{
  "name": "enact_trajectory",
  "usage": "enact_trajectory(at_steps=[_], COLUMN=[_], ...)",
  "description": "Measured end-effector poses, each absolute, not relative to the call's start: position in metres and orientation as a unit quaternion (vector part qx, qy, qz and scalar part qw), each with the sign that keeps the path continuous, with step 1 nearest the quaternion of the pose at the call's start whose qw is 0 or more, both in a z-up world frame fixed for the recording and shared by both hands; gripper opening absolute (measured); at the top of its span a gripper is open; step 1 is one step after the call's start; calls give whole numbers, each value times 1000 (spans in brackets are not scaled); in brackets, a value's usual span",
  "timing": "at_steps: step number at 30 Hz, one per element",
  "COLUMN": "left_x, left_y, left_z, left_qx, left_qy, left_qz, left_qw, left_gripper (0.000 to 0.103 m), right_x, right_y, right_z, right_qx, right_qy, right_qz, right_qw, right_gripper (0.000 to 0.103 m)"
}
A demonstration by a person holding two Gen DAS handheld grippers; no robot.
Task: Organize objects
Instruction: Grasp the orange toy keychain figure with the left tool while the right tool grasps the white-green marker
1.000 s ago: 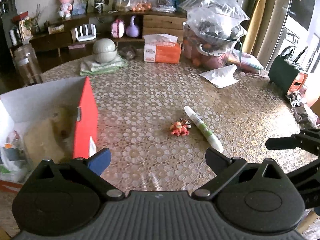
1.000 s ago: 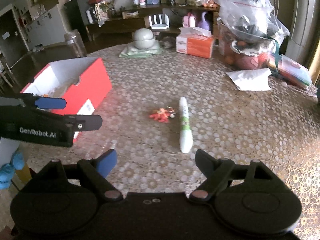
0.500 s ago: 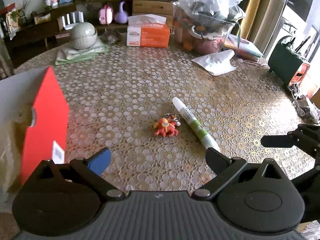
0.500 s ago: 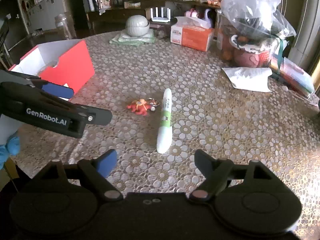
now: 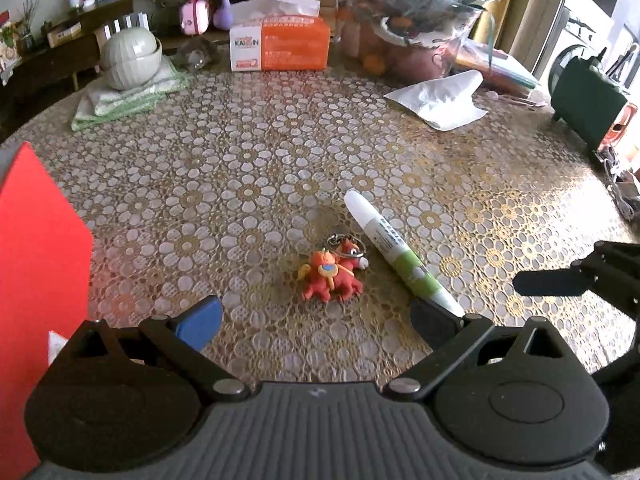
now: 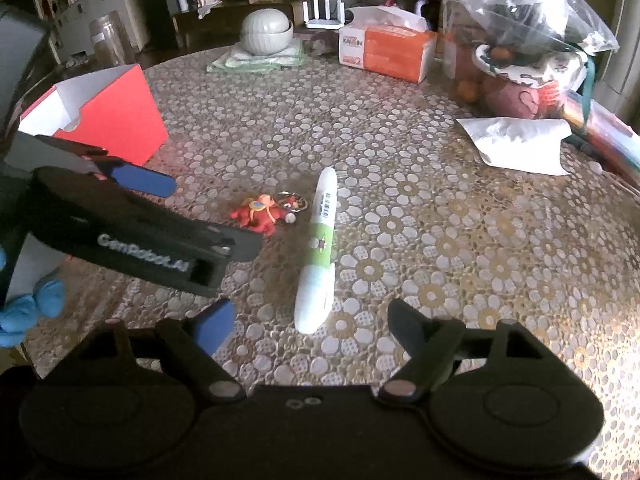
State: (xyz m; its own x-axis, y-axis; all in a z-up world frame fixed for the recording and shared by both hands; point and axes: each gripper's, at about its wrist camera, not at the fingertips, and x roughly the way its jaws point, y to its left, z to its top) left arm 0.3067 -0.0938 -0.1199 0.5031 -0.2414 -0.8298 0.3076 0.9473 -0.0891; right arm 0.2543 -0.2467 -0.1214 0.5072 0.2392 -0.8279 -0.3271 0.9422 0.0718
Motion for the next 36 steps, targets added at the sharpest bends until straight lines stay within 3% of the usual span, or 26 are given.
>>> enact_trajectory(at_steps=[9,11,12,13,20,23,25,28,29,32,36], left_x=[321,322,323,324,321,321,320,318,318,318,318], left_y=[-99,-99,-100,-100,-111,-115,-117,-121,-121,-121,-119], left_z=[-137,-140,-141,-143,-145,-143,-142,-141,-140,-141,-140], left_qx=[40,41,39,37,72,79,82,86,85,84,79], left_qy=[473,472,474,476,462,460,457,454,453,452,454], left_qz=[-156,-157,-158,-160,-154,-155,-160,-167,-169,-170,-168], left_qw=[866,866,865,864,870,871,871,871,871,871,871], left_gripper=[100,100,100,98,82,69,54,44,43,39,38], right_x=[270,273,274,275,280,280,281,282,281,282,283], right_y=[-242,-241,-241,-241,-240,-237,-235,-233,-232,-233,-239], right_z=[-132,-134,-135,-137,-141,-141,-141,-141,-142,-141,-140], right_qx=[-49,-51,-52,-51,-51,-58,-63,-67,-71,-66,-46], right_qy=[472,474,476,479,478,473,469,466,463,461,466], right_qz=[166,167,167,167,163,161,159,156,153,151,139], right_qw=[865,863,862,860,862,864,867,868,870,872,873], right_gripper=[79,70,58,53,53,51,47,42,40,22,21])
